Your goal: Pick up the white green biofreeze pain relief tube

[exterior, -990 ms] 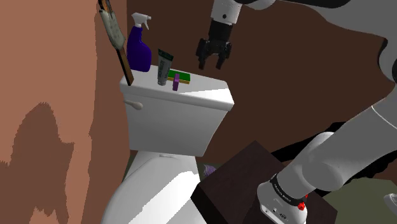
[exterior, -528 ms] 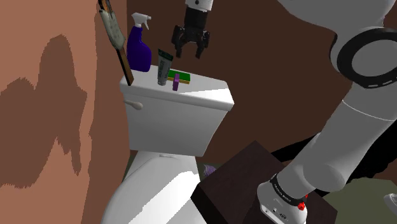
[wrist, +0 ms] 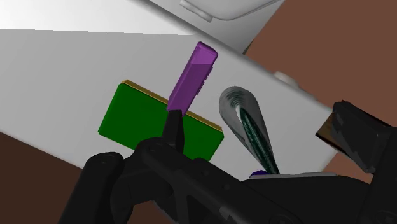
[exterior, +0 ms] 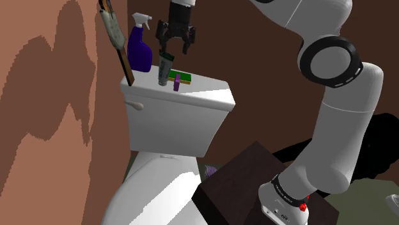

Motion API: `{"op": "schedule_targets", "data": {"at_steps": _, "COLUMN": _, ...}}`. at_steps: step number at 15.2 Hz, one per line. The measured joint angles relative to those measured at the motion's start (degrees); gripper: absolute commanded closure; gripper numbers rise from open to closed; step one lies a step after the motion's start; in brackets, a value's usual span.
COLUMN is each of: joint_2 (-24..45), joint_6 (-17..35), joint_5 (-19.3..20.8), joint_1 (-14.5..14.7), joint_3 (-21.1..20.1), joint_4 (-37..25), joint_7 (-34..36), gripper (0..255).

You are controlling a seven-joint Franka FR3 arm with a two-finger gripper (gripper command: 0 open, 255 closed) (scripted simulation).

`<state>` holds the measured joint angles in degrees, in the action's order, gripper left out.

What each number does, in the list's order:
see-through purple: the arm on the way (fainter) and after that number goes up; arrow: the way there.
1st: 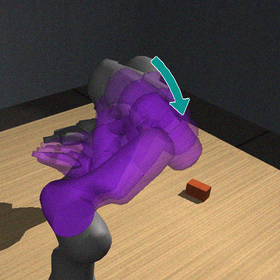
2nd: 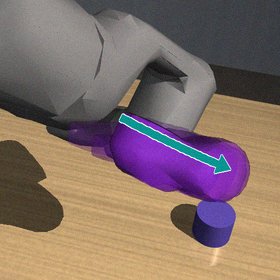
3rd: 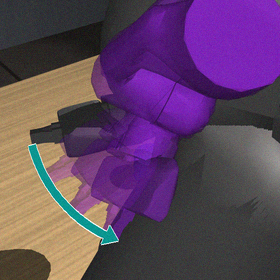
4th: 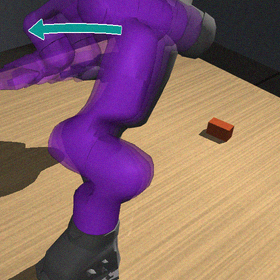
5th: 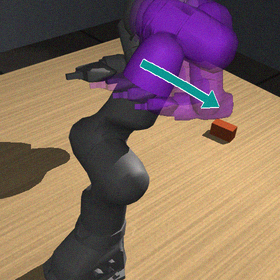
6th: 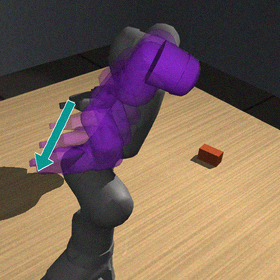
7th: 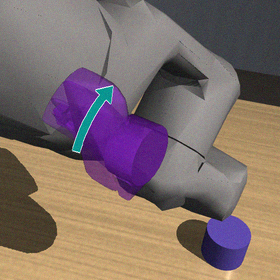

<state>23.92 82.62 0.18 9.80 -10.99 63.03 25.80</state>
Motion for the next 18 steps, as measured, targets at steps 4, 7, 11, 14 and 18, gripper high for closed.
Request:
{"op": "schedule_targets", "data": {"at_steps": 4, "joint_2": -1.16, "joint_6": 3.83, "joint_5": -0.19, "joint_1": -0.27, "joint_3": 0.01, "joint_4": 4.98, "joint_7": -0.17, "gripper": 0}}
{"op": "schedule_targets", "data": {"at_steps": 7, "joint_2": -1.41, "joint_6": 4.5, "joint_5": -0.23, "joint_1": -0.33, "joint_3": 0.02, "joint_4": 5.88, "joint_7": -0.21, "gripper": 255}}
{"op": "schedule_targets", "data": {"at_steps": 11, "joint_2": -1.44, "joint_6": 4.57, "joint_5": -0.23, "joint_1": -0.33, "joint_3": 0.02, "joint_4": 5.93, "joint_7": -0.22, "gripper": 255}}
{"op": "schedule_targets", "data": {"at_steps": 14, "joint_2": -1.47, "joint_6": 4.59, "joint_5": -0.24, "joint_1": -0.33, "joint_3": 0.02, "joint_4": 5.96, "joint_7": -0.22, "gripper": 255}}
{"op": "schedule_targets", "data": {"at_steps": 18, "joint_2": -1.02, "joint_6": 3.49, "joint_5": -0.16, "joint_1": -0.25, "joint_3": 0.02, "joint_4": 4.44, "joint_7": -0.16, "gripper": 255}}
